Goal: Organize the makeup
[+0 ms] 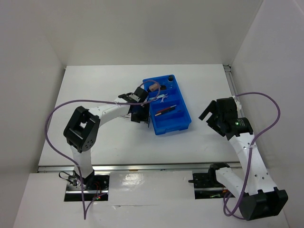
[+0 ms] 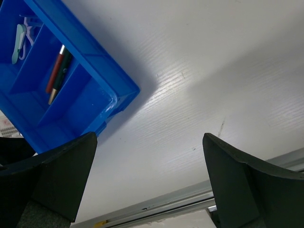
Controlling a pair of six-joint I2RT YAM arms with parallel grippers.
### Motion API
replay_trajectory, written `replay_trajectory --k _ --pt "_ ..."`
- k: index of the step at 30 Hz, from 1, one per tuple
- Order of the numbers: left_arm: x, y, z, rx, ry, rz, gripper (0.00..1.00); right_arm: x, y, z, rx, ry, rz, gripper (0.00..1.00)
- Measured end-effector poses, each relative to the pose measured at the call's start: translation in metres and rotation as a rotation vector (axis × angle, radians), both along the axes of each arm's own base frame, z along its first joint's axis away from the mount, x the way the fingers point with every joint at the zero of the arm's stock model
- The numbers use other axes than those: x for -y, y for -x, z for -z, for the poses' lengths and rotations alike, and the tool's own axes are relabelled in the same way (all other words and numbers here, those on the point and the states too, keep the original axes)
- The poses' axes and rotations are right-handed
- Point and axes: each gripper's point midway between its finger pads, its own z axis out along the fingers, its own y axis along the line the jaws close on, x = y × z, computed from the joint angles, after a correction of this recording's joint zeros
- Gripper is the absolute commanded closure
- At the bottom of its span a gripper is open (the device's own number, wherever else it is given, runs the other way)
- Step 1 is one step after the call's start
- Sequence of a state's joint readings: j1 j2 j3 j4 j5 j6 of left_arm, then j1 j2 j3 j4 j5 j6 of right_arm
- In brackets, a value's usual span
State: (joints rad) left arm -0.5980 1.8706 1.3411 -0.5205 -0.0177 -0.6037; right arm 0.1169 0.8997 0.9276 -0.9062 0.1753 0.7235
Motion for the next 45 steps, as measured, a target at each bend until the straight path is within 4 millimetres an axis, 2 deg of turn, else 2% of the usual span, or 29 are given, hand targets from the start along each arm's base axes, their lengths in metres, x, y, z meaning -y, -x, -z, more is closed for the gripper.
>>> replay_trajectory --k 7,14,17,24,30,34,39,45 --pt "0.004 -0.007 0.013 -0.008 -0.002 -0.030 0.44 -0.001 0.000 0.000 0.001 -0.005 -0.004 0.00" --pt "-0.003 -0.014 0.030 -0.005 -0.056 -0.066 0.47 -0.001 0.000 0.000 0.001 -0.006 -0.005 0.00" --pt "-0.004 -0.022 0.030 0.021 -0.070 -0.083 0.49 -0.001 0.000 0.000 0.001 -0.006 -0.005 0.00" --pt "-0.009 -0.034 0.030 0.062 -0.110 -0.111 0.48 -0.001 0.000 0.000 0.000 -0.006 -0.005 0.00" --pt "-0.010 -0.047 0.031 0.098 -0.161 -0.062 0.48 -0.002 0.000 0.000 -0.001 -0.007 -0.006 0.00" --pt "-0.010 -0.055 0.032 0.120 -0.185 -0.038 0.54 -0.002 -0.001 0.002 -0.008 -0.009 -0.008 0.00" --pt "-0.011 -0.057 0.031 0.136 -0.200 -0.006 0.73 -0.003 -0.001 0.001 -0.006 -0.011 -0.009 0.00" --pt "-0.012 -0.057 0.032 0.151 -0.213 0.003 0.88 -0.003 -0.001 0.001 -0.006 -0.011 -0.009 0.00"
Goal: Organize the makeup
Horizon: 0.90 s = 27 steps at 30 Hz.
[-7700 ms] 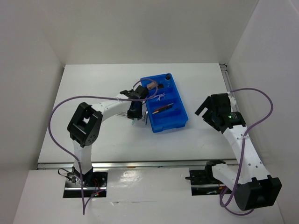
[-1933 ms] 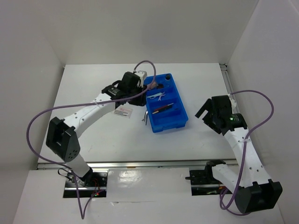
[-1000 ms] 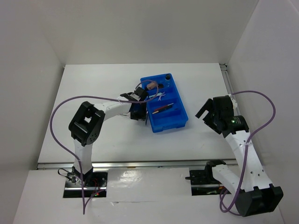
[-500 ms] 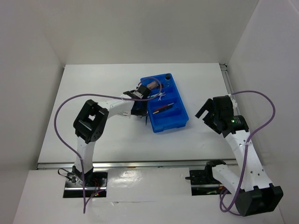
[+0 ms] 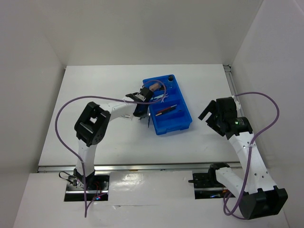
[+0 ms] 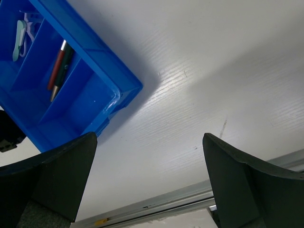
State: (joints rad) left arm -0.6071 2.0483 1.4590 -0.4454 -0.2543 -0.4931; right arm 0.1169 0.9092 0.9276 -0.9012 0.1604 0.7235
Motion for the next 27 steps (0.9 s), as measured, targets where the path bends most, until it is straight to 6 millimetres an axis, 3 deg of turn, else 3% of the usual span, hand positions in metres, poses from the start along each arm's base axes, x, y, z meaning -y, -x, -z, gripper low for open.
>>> replay_trajectory --k 4,7,13,18,22,25,27 --pt "-0.011 0.015 -0.002 -0.023 -0.030 0.013 1.00 0.000 0.000 0.000 0.001 0.000 0.000 0.00" --pt "-0.020 0.034 -0.013 -0.069 -0.040 0.057 1.00 0.000 -0.001 0.000 0.003 -0.001 0.000 0.00" --pt "-0.023 0.038 -0.088 0.006 0.029 0.192 1.00 0.000 -0.001 0.000 0.005 -0.001 0.000 0.00" --pt "0.009 -0.001 -0.159 0.165 0.107 0.329 1.00 -0.001 -0.004 -0.001 0.009 -0.004 -0.003 0.00" --pt "0.045 -0.039 -0.195 0.255 0.168 0.407 1.00 -0.001 -0.004 0.000 0.007 -0.002 -0.001 0.00" --pt "0.079 -0.075 -0.202 0.324 0.202 0.453 1.00 0.000 -0.004 0.001 0.007 0.000 0.003 0.00" --pt "0.091 -0.087 -0.187 0.322 0.201 0.469 1.00 0.002 -0.005 0.001 0.007 0.002 0.009 0.00"
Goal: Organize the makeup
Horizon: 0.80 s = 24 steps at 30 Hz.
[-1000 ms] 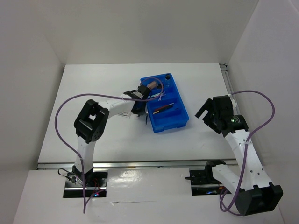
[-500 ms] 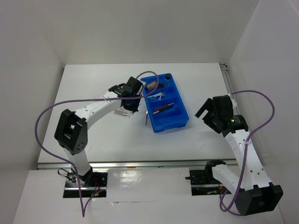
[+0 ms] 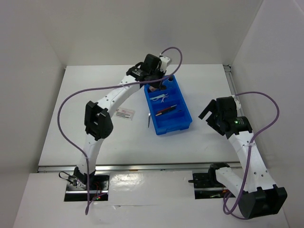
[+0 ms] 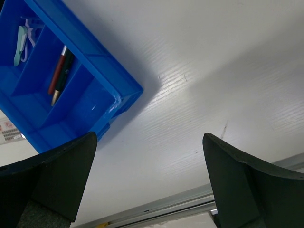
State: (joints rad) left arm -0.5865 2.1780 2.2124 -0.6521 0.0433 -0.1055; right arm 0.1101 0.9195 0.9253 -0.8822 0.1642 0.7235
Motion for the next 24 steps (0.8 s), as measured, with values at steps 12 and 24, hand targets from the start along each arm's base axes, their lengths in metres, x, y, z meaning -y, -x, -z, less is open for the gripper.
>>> replay_trajectory --k 12,24 --pt "0.023 -0.011 0.093 -0.105 -0.062 0.025 0.46 0.002 0.000 0.000 0.000 0.006 0.007 0.00" --pt "0.001 0.003 0.062 -0.104 -0.037 -0.107 0.64 0.002 0.000 0.000 -0.001 0.007 0.007 0.00"
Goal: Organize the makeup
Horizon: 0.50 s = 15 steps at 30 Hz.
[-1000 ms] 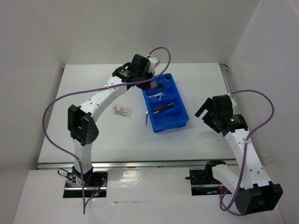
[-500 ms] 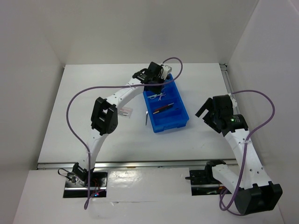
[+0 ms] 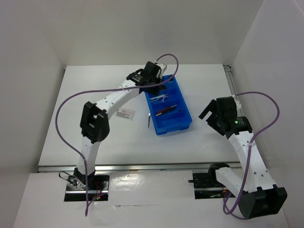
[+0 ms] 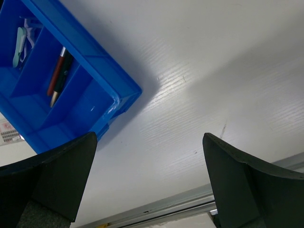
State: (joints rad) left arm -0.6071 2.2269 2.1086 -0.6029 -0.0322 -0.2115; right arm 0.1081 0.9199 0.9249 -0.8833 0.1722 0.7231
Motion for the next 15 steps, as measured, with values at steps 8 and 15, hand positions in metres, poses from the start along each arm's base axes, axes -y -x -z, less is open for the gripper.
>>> replay_trajectory --k 8,15 --pt "-0.090 0.060 -0.042 -0.117 0.144 -0.367 0.49 -0.001 0.000 0.000 0.000 -0.003 -0.011 0.00" --pt "-0.093 0.128 0.071 -0.414 0.017 -0.426 0.42 -0.004 -0.001 -0.001 0.005 -0.014 -0.020 0.00"
